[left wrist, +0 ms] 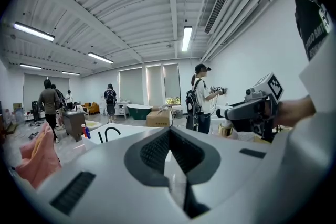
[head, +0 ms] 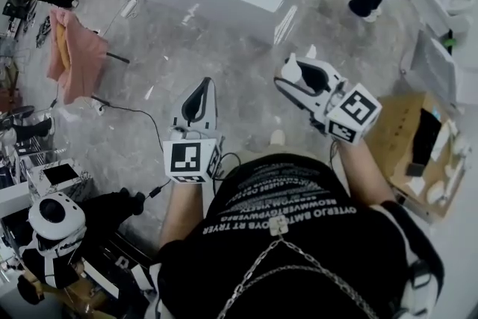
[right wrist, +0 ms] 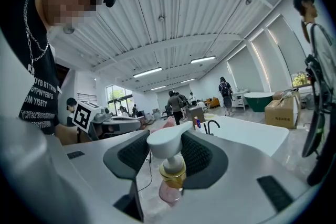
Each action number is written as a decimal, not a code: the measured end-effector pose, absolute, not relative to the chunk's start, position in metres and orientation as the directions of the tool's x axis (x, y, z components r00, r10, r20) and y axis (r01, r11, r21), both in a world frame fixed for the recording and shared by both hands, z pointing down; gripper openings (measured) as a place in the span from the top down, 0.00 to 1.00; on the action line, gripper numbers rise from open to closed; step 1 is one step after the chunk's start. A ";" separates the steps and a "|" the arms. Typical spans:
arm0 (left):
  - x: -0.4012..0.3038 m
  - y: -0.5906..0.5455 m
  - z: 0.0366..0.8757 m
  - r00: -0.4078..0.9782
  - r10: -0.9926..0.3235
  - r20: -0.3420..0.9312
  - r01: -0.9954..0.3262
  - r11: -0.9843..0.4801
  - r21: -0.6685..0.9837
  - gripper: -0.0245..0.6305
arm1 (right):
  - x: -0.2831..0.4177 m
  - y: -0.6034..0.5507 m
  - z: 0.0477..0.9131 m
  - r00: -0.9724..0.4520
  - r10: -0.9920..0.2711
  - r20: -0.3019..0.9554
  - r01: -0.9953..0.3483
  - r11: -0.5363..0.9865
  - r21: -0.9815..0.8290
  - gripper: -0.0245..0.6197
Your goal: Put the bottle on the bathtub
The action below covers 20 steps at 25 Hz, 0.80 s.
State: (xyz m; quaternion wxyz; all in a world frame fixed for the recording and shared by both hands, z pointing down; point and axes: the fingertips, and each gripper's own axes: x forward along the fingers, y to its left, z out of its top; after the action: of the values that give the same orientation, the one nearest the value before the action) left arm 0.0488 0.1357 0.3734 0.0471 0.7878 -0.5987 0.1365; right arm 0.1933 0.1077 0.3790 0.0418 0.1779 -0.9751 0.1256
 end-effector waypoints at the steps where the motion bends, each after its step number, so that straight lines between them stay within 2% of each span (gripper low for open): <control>1: 0.049 0.134 0.376 0.245 -0.929 0.278 -0.956 -0.279 -0.089 0.96 | 0.193 0.104 0.381 -0.933 -0.336 0.128 -0.358 0.904 -0.235 0.68; 12: 0.017 0.122 0.383 0.220 -0.929 0.299 -0.965 -0.252 -0.072 0.96 | 0.174 0.078 0.386 -0.928 -0.350 0.128 -0.372 0.892 -0.258 0.68; 20: -0.006 0.082 0.382 0.298 -0.907 0.297 -0.938 -0.336 -0.085 0.96 | 0.132 0.064 0.386 -0.915 -0.378 0.142 -0.403 0.880 -0.251 0.68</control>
State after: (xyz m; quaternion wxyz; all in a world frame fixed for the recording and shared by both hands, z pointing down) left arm -0.0064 0.0820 0.3819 0.0523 0.8040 -0.5737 0.1474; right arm 0.1318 0.0637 0.3865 0.0445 0.2014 -0.9686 0.1389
